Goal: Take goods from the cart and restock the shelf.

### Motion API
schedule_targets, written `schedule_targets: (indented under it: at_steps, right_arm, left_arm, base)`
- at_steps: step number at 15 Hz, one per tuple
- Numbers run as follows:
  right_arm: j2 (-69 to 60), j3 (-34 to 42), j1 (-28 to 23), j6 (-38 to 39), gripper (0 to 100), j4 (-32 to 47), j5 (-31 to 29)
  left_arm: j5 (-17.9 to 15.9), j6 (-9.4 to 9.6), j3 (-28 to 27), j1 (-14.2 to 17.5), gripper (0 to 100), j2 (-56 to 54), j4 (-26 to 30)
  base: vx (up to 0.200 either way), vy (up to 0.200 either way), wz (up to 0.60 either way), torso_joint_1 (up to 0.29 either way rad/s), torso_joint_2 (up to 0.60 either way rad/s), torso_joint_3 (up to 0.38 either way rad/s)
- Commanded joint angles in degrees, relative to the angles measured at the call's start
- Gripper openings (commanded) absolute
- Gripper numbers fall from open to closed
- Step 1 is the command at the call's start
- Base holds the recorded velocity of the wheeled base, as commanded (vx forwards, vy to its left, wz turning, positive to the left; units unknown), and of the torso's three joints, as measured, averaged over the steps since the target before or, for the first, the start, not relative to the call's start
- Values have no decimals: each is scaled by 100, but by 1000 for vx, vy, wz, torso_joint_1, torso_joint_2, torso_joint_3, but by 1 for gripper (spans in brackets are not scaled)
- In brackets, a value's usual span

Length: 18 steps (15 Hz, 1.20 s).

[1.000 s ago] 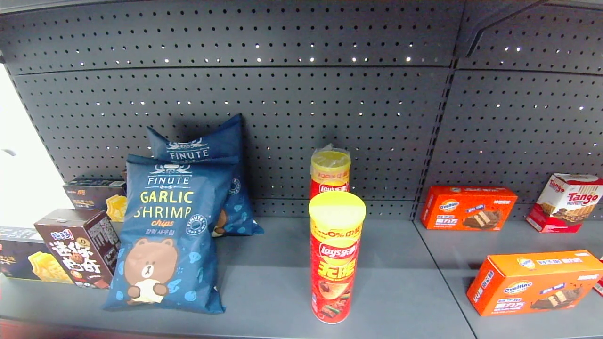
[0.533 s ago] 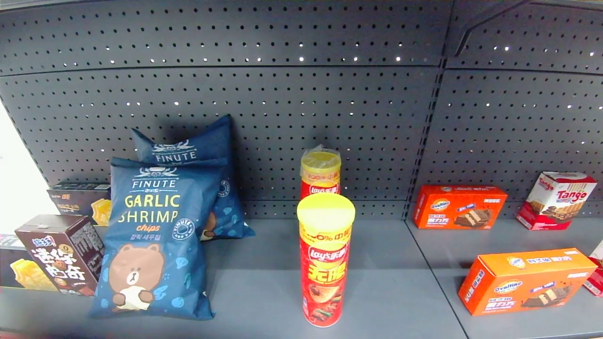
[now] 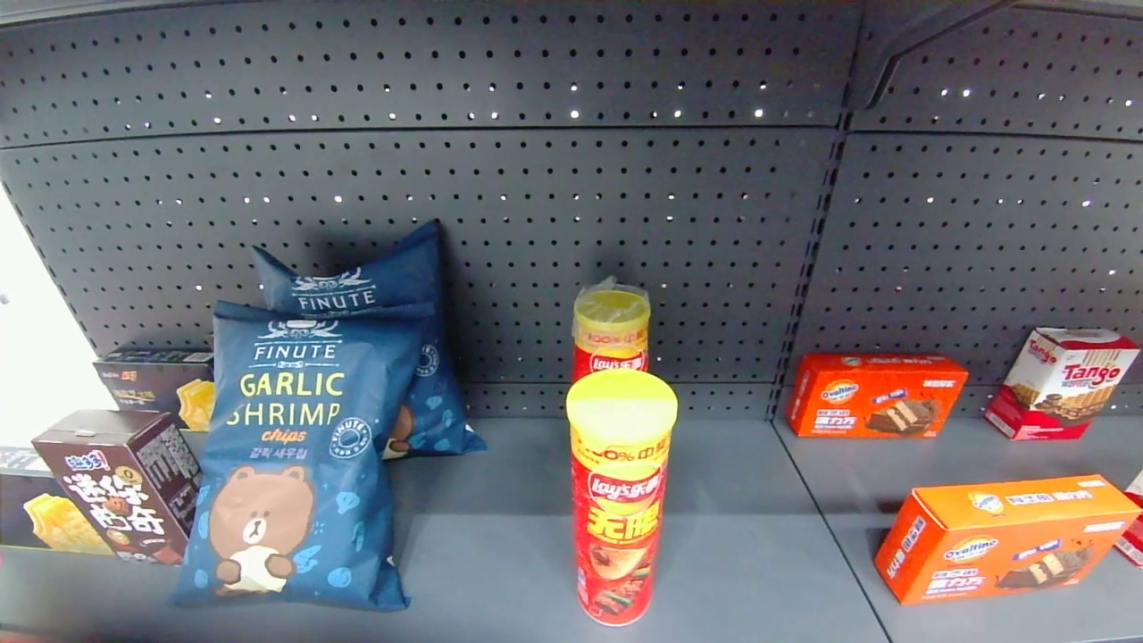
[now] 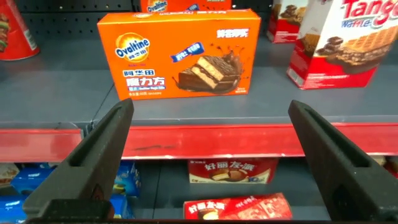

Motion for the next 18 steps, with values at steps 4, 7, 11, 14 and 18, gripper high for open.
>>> schedule_targets:
  at_steps: [4, 7, 11, 14, 18]
  right_arm:
    - [8, 0, -4, -1, 100, -9, 0]
    - [8, 0, -4, -1, 100, -9, 0]
    - [8, 0, -4, -1, 100, -9, 0]
    - [8, 0, -4, -1, 100, -9, 0]
    - [8, 0, -4, -1, 100, -9, 9]
  left_arm:
    - [1, -9, 0, -1, 100, -2, 1]
    - [1, -9, 0, 7, 100, -2, 1]
    - [1, -9, 0, -1, 100, -2, 1]
    - [1, -9, 0, -1, 100, -2, 1]
    - [1, -9, 0, 7, 100, -2, 1]
  base:
    - [0, 0, 0, 0, 0, 0]
    - [0, 0, 0, 0, 0, 0]
    - [0, 0, 0, 0, 0, 0]
    - [0, 0, 0, 0, 0, 0]
    - [0, 0, 0, 0, 0, 0]
